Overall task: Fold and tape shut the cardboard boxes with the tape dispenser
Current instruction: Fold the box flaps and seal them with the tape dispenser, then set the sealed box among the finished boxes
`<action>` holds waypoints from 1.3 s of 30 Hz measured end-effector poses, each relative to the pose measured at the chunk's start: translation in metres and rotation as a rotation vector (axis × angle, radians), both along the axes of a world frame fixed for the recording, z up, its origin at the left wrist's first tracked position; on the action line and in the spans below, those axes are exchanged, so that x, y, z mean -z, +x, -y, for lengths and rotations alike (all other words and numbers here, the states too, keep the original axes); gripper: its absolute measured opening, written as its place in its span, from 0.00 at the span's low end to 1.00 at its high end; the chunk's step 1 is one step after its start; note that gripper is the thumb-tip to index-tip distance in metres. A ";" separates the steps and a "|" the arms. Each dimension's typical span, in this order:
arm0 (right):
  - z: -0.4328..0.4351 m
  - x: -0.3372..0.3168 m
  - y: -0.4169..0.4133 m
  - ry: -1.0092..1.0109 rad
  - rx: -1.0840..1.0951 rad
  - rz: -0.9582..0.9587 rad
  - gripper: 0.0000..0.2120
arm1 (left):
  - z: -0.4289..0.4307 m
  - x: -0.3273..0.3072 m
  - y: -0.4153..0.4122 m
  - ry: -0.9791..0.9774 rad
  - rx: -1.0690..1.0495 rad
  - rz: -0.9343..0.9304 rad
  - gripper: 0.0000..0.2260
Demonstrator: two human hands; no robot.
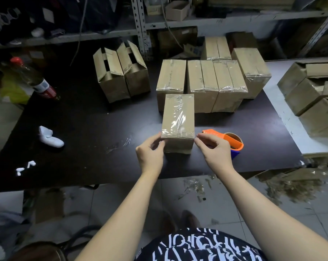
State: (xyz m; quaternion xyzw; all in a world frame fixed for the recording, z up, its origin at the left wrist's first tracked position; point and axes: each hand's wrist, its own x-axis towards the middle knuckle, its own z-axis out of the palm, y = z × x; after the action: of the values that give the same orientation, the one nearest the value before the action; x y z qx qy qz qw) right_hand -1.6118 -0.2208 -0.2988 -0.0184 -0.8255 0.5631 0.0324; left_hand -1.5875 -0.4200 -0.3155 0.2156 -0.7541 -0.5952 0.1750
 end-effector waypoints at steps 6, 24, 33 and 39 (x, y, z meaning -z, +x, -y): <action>0.022 -0.007 0.007 0.016 0.020 0.039 0.13 | 0.004 -0.009 0.000 0.194 -0.042 0.047 0.10; 0.107 -0.012 -0.042 0.321 0.087 -0.057 0.12 | 0.057 -0.008 -0.046 0.090 -0.067 0.087 0.06; 0.116 -0.025 -0.115 0.429 0.186 0.116 0.18 | 0.059 -0.027 -0.128 0.045 0.070 0.180 0.06; 0.139 -0.056 -0.173 0.639 0.108 -0.121 0.30 | 0.098 -0.061 -0.184 -0.136 0.391 0.437 0.11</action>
State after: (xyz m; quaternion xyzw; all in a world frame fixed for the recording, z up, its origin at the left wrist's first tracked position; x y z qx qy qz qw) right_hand -1.7850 -0.3603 -0.2425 -0.0179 -0.9548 0.2734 0.1153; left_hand -1.7712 -0.5181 -0.2542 0.1770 -0.8391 -0.5054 -0.0954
